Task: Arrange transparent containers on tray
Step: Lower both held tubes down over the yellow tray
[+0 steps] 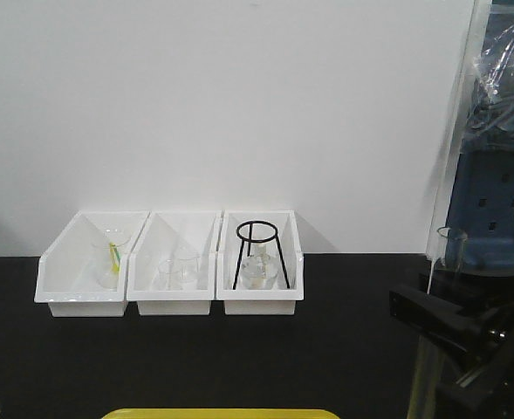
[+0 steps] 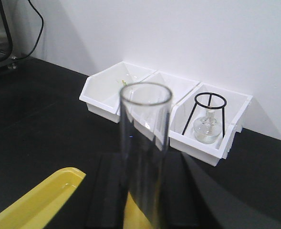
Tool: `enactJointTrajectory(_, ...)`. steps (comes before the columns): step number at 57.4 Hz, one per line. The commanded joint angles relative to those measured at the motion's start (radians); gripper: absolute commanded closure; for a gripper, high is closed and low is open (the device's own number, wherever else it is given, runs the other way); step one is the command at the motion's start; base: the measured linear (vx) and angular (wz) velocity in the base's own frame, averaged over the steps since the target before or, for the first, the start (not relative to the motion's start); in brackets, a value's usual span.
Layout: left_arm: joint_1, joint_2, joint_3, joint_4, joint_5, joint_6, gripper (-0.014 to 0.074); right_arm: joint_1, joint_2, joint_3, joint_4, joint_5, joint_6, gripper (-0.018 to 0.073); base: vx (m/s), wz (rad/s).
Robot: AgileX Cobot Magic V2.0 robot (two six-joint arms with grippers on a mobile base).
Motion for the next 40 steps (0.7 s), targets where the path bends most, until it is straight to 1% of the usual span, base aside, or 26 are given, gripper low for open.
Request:
enactJointTrajectory(1, -0.003, -0.003, -0.037, -0.007, -0.085, -0.006, 0.0461, -0.006, -0.002, -0.039, 0.01, -0.071, 0.003, 0.0445, 0.0, 0.0)
enactJointTrajectory(5, -0.005, -0.002, -0.037, -0.006, -0.085, -0.008, 0.0461, -0.006, 0.011, -0.039, 0.012, -0.066, 0.025, 0.0445, 0.0, 0.0)
enactJointTrajectory(10, -0.006, 0.032, -0.037, 0.004, -0.046, -0.002, 0.0458, -0.006, 0.055, -0.039, 0.013, -0.062, 0.093, 0.0445, 0.0, 0.0)
enactJointTrajectory(13, -0.015, 0.058, -0.04, 0.001, -0.025, -0.004, 0.0457, -0.006, 0.095, -0.039, 0.014, -0.062, 0.129, 0.0445, 0.0, 0.0)
enactJointTrajectory(16, -0.033, 0.1, -0.051, 0.001, -0.004, -0.005, 0.0456, -0.006, 0.142, -0.039, 0.026, -0.062, 0.143, 0.0445, 0.0, 0.0)
enactJointTrajectory(24, -0.104, 0.24, -0.116, -0.01, 0.023, -0.012, 0.045, -0.006, 0.285, -0.039, 0.12, -0.061, 0.142, 0.0442, 0.0, 0.0)
enactJointTrajectory(27, -0.128, 0.308, -0.144, -0.015, 0.045, -0.012, 0.045, -0.006, 0.331, -0.039, 0.17, -0.059, 0.142, 0.0441, 0.0, 0.0)
enactJointTrajectory(32, -0.154, 0.427, -0.181, -0.082, 0.103, -0.012, 0.0449, 0.001, 0.405, -0.04, 0.256, -0.062, 0.132, 0.0439, 0.0, 0.0)
enactJointTrajectory(37, -0.161, 0.544, -0.204, -0.168, 0.15, -0.012, 0.0446, 0.016, 0.47, -0.05, 0.3, -0.065, 0.071, 0.0437, 0.0, 0.0)
enactJointTrajectory(40, -0.163, 0.592, -0.206, -0.214, 0.152, -0.011, 0.0444, 0.026, 0.507, -0.058, 0.317, -0.062, 0.035, 0.0435, 0.0, 0.0)
